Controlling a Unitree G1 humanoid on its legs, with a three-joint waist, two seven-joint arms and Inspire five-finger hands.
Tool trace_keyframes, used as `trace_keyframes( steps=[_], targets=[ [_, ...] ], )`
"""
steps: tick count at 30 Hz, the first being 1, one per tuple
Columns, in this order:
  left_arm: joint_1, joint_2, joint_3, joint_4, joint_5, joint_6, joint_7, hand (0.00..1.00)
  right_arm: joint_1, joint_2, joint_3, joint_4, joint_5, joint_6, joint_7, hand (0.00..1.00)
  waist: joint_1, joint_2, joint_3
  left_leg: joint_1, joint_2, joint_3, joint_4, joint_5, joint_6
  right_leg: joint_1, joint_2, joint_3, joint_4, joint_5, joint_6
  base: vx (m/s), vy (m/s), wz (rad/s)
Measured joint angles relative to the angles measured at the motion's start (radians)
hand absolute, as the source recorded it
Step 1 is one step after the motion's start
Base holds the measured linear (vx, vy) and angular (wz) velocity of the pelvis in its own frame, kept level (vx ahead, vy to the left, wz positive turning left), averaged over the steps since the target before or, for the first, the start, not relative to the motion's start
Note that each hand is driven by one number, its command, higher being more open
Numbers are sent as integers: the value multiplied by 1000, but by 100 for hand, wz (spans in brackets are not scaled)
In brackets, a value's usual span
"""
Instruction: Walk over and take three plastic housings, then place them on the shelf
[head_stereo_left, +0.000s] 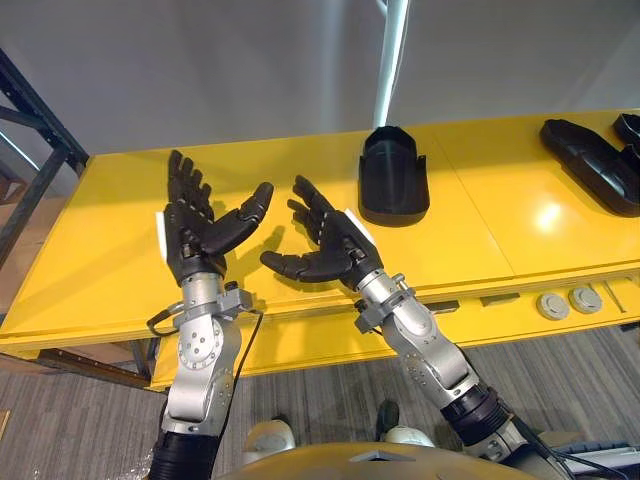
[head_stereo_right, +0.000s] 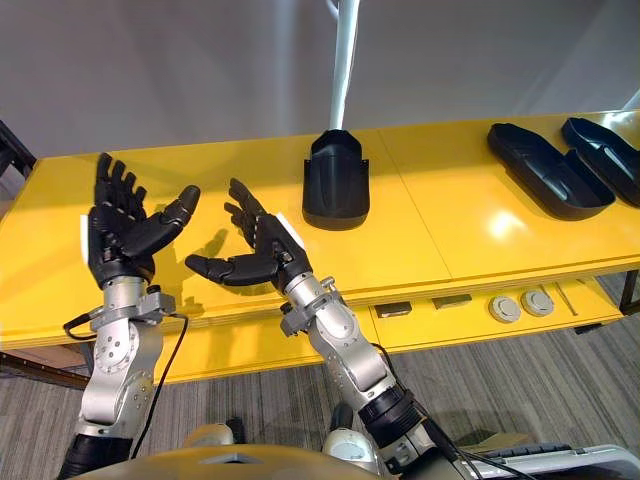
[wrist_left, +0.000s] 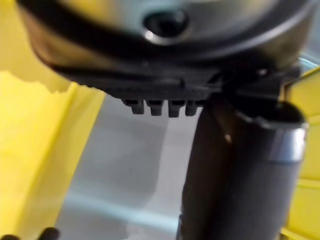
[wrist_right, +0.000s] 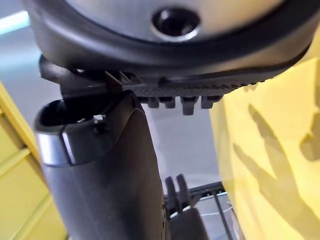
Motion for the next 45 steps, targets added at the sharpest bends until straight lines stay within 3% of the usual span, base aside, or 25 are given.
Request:
trace_keyframes(
  steps=[13, 30, 45],
  targets=[
    [40, -1, -94, -12, -1, -60, -68, 100, 48, 4, -3, 3, -117, 22, -321, 100, -5, 0, 0, 22, 13, 19, -49, 25, -6, -14, 18, 19, 0, 4, -5, 21, 1, -4],
    [40, -1, -159, -3, -1, -76, -95, 100, 93, 34, -26, 3, -156, 12, -354, 100, -18, 13, -7, 39, 11, 59, -71, 24, -7, -28, 20, 49, 0, 4, -4, 5, 17, -5],
    [45, 0, -193, 44, -5, -76, -107, 100, 159, 66, -56, -5, -194, -22, -437, 100, -32, 23, -12, 55, 10, 71, -86, 27, -7, -25, 22, 59, 0, 4, -3, 3, 7, -2]
  ],
)
